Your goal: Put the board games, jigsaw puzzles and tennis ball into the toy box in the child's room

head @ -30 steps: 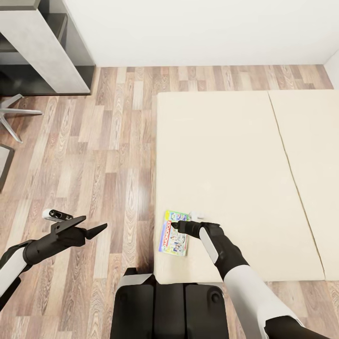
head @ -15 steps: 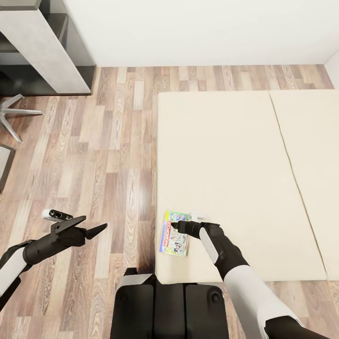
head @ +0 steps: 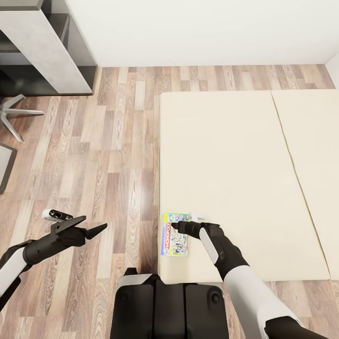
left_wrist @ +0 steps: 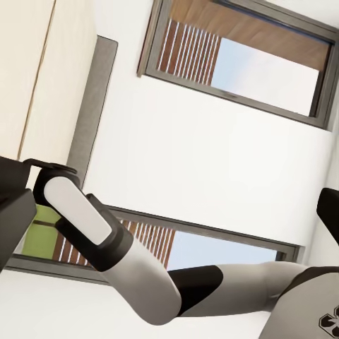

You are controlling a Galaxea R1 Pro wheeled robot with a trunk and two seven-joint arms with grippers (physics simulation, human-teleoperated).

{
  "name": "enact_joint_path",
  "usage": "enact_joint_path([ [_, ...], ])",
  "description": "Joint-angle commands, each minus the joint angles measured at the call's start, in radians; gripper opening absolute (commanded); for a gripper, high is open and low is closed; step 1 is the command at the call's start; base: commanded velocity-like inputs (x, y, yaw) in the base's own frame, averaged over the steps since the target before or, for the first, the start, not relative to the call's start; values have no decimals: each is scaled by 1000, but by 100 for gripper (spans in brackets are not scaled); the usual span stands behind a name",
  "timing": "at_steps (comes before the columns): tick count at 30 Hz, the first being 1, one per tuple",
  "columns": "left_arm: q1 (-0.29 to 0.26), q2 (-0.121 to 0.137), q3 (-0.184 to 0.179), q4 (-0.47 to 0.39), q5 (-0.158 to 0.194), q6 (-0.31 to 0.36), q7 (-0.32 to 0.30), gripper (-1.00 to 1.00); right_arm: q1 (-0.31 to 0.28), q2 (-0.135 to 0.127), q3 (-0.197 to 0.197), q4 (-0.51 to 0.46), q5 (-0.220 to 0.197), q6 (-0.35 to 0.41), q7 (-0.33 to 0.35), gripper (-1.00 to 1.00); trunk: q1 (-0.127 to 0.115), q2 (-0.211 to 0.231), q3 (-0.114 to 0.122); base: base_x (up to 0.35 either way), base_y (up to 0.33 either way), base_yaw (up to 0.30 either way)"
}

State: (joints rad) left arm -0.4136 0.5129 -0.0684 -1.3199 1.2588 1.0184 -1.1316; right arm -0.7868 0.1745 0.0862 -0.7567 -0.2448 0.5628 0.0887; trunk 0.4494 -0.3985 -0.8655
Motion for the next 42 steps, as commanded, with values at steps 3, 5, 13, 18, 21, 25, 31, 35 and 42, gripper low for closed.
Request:
enact_joint_path([
  [3,-1,1,-2,0,4,5,-2,100,-1,0,0,-1,1,5,2,100,1,-2,-1,0,0,0],
  [5,-1,1,-2,1,4,5,-2,100,-1,0,0,-1,1,5,2,100,1,-2,-1,0,0,0],
  [13,-1,1,-2,0,4,5,-2,100,0,0,0,-1,1,5,2,100,1,-2,-1,0,0,0],
  [18,-1,1,-2,0,4,5,-2,100,0,0,0,-1,-1,5,2,100,1,-2,-1,0,0,0],
  [21,-1,1,-2,1,4,5,-2,100,0,0,-1,-1,-3,5,2,100,1,-2,-1,0,0,0],
  [25,-1,0,-2,0,4,5,-2,100,0,0,-1,-1,-4,6,2,100,1,-2,-1,0,0,0],
  [31,-1,0,-2,0,4,5,-1,100,0,0,-2,-1,-4,6,2,100,1,-2,-1,0,0,0],
  [35,-1,0,-2,1,4,5,-1,100,0,0,-3,-1,-4,6,2,100,1,-2,-1,0,0,0],
  [42,-1,0,-2,1,4,5,-2,100,0,0,-3,-2,-4,6,2,100,1,-2,-1,0,10,0],
])
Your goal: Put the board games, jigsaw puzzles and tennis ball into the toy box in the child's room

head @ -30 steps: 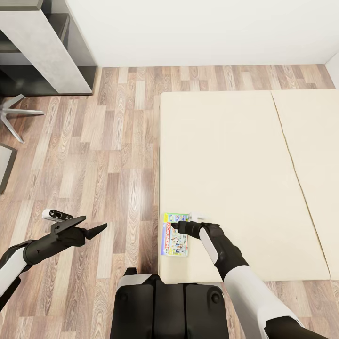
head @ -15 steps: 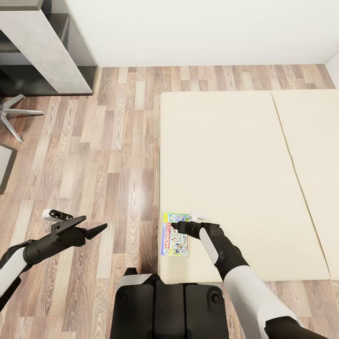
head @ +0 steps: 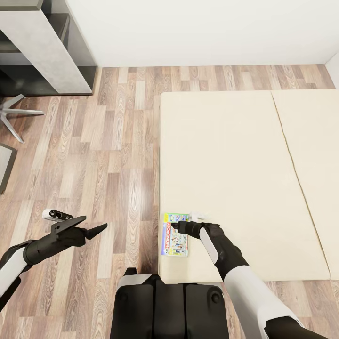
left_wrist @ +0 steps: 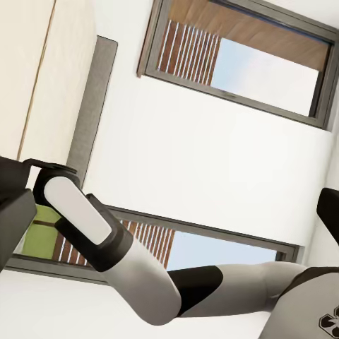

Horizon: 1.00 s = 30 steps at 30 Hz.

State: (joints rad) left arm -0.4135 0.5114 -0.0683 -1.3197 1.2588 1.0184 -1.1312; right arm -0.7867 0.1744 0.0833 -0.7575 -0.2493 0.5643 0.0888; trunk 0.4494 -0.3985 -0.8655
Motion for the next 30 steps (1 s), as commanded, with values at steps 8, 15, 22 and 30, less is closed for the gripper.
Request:
enact_joint_path([
  [8,-1,2,-2,0,4,5,-2,100,0,0,0,-1,1,5,2,100,1,-2,-1,0,102,0],
  [15,-1,2,-2,0,4,5,-2,100,0,0,1,0,1,5,2,100,1,-2,-1,0,7,0],
  [22,-1,2,-2,0,4,5,-2,100,0,0,1,0,1,5,2,100,1,-2,-1,0,0,0],
  [30,-1,2,-2,0,4,5,-2,100,0,0,1,0,1,5,2,100,1,-2,-1,0,49,0],
])
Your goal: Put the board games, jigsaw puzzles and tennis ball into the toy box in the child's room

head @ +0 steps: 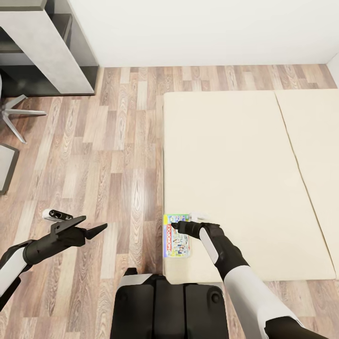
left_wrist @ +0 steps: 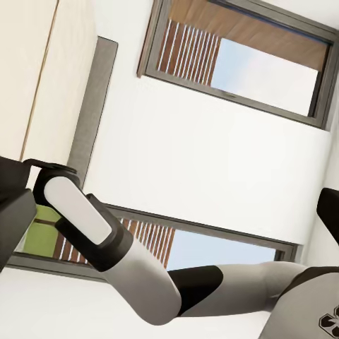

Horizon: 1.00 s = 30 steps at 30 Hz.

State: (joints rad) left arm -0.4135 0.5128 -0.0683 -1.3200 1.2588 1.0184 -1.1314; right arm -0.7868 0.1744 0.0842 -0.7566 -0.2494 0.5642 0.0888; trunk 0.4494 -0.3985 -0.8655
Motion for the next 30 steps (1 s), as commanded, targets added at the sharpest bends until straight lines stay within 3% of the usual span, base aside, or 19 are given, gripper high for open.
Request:
enact_joint_path([
  [1,-1,1,-2,1,4,5,-2,100,0,0,0,-1,1,5,2,100,1,-2,-1,0,53,0],
  [30,-1,1,-2,1,4,5,-2,100,0,0,2,-1,1,5,2,100,1,-2,-1,8,39,0],
])
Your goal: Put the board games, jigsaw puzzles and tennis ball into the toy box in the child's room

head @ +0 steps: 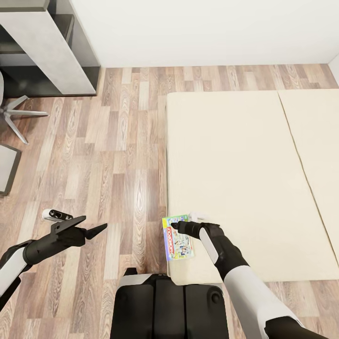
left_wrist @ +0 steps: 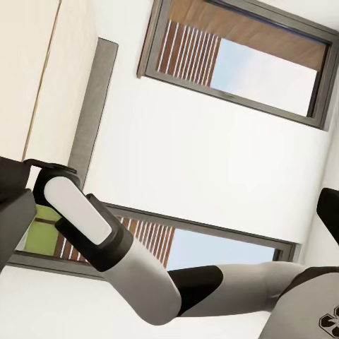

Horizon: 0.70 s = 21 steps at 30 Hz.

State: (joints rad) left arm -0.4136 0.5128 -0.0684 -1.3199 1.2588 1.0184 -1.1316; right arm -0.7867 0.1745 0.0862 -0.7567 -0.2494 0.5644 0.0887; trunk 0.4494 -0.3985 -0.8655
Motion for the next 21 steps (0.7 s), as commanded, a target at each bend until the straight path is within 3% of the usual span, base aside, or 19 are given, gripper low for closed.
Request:
enact_joint_path([
  [1,-1,1,-2,0,4,5,-2,100,0,0,0,-1,1,5,2,100,1,-2,-1,1,1,0],
  [21,-1,1,-2,1,4,5,-2,100,0,0,0,-2,1,5,2,100,1,-2,-1,26,30,0],
])
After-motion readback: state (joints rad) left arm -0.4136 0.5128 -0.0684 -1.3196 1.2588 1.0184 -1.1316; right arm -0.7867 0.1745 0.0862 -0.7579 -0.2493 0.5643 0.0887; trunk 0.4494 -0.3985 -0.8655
